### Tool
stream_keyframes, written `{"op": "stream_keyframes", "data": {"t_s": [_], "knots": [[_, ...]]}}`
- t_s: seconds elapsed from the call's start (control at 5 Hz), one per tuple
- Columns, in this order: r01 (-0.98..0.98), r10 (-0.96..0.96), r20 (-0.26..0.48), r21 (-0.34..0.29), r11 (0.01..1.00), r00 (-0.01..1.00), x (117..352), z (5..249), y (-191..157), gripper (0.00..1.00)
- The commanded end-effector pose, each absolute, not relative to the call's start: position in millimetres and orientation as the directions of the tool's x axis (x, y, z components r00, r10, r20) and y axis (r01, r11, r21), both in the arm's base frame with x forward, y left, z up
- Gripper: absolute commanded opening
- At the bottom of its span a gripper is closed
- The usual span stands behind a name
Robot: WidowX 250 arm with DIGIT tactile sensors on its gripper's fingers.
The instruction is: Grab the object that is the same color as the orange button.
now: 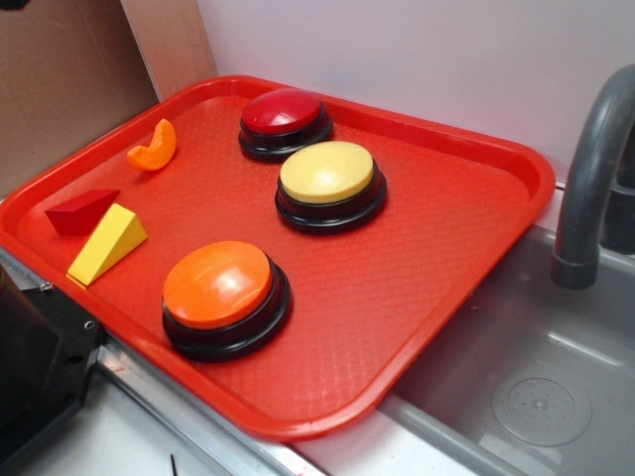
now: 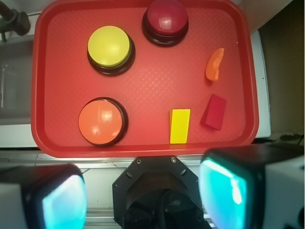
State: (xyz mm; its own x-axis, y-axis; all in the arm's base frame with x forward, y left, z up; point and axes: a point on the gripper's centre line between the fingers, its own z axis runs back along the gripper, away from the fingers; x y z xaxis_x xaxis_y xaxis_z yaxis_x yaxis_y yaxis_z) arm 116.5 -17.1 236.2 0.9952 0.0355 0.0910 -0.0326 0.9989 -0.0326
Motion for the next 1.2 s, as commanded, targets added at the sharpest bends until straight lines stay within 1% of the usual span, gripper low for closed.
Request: {"op": "stream_keyframes", "data": {"t_s": [0.0, 0.2, 0.4, 0.6, 0.8, 1.0], "knots": [[-0.033, 0.035, 0.091, -0.033, 0.999, 0.995, 116.5, 236.2, -17.1, 1.0], [-0.156, 0.152, 0.102, 0.029, 0.987, 0.983, 154.3, 202.4, 9.1, 1.0], [-0.27, 0.263, 0.106, 0.063, 0.961, 0.959, 177.7, 180.4, 34.1, 1.0], [-0.463, 0.448, 0.156, 0.078, 0.883, 0.88, 173.3, 158.3, 77.4, 1.0], [-0.562, 0.549, 0.162, 0.04, 0.826, 0.82, 167.8, 127.8, 116.5, 1.0], [-0.551, 0.534, 0.181, 0.056, 0.833, 0.826, 175.5, 102.1, 128.4, 1.0]]}}
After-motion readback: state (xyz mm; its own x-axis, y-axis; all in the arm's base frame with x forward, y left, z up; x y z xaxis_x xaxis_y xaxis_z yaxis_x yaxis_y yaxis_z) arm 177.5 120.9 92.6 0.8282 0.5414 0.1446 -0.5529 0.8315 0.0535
